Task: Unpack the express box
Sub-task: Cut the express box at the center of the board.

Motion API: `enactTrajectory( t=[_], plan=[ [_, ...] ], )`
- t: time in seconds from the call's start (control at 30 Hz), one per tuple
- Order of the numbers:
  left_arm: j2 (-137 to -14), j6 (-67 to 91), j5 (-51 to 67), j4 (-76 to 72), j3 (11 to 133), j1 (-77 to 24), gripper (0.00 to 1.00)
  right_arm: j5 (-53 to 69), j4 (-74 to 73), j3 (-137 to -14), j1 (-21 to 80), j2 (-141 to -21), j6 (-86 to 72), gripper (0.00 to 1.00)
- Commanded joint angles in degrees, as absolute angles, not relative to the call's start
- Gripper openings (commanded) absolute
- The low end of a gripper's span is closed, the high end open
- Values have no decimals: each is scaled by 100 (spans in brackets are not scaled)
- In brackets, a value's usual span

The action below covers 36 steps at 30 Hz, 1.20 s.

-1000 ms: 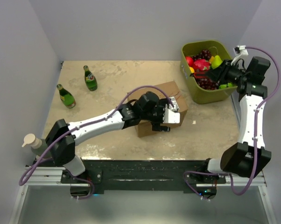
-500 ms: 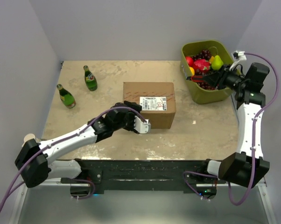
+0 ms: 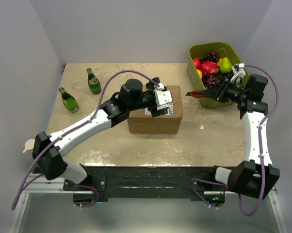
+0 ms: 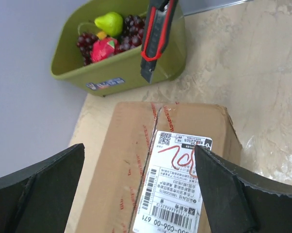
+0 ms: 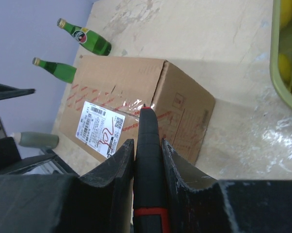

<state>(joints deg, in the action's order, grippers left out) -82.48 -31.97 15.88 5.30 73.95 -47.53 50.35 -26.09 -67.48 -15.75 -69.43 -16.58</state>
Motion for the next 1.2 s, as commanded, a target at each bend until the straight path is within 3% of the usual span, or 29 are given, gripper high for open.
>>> enactTrajectory(
  t=[0.0,0.07,0.3,1.17],
  plan=[
    [-8692,-2136,2256,721,7418,-4457,100,5045,-2277,-6609,-1538,-6952,-2345,0],
    [-8797,-2180,2882,843,7374,-4395,100,5132,-2032,-6504,-1529,-6978,-2583,0],
    [-9439,-2145,3173,1660,7471,-4351,100,5081,-1749,-6635,-1433,-7259,-2778,0],
    [-9448,-2118,2830,1547,7304,-4307,100,4439,-1705,-6733,-1125,-7401,-2760,0]
  ],
)
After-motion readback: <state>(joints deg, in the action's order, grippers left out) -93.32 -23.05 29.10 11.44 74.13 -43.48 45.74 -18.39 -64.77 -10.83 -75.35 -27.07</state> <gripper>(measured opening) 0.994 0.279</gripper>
